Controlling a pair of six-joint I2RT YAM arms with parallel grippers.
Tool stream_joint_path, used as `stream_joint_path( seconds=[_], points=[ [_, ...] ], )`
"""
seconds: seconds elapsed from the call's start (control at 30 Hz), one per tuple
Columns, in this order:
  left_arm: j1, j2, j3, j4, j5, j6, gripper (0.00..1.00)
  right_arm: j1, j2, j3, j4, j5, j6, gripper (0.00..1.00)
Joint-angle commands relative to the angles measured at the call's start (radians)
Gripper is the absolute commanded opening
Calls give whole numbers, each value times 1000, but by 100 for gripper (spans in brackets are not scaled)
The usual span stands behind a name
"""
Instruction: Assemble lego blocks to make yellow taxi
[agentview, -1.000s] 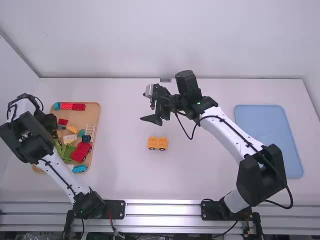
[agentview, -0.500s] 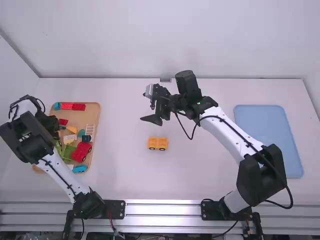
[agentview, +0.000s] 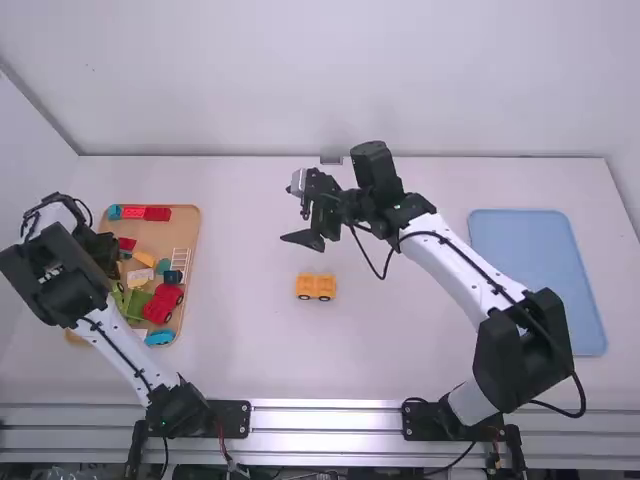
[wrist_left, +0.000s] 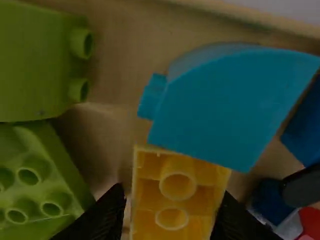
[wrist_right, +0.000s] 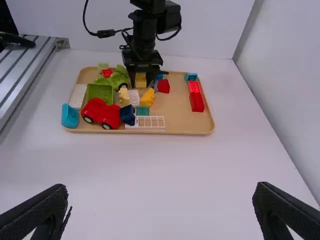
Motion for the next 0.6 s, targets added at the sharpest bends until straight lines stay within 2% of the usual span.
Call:
stream_joint_path(
  seconds=[0.0,0.03,0.1,0.17,0.2,0.43,0.53,0.57],
  points=[
    [-9,-3,-12,-4,-5,20,42,1,6,-8,3,-6,2,99],
    [-9,-3,-12,-5,-5,24,40,1,6,-8,3,-6,0,99],
    [-9,-3,-12,-7,-4,66,27,1,6,-8,2,-6,0,99],
    [-8,-3,-12,-3,-6,120,20,1,6,-8,2,-6,-1,99],
    [-6,-3,-12,1,-3,166,17,1,6,-8,1,-6,0,99],
    [-1,-6,-10,38,31,376,18,-2,6,-8,0,-6,2,99],
    [11,-31,29,16,127,465,2,-14,6,-8,3,-6,2,99],
    [12,-44,39,5,136,472,2,-16,6,-8,4,-6,2,99]
  ],
)
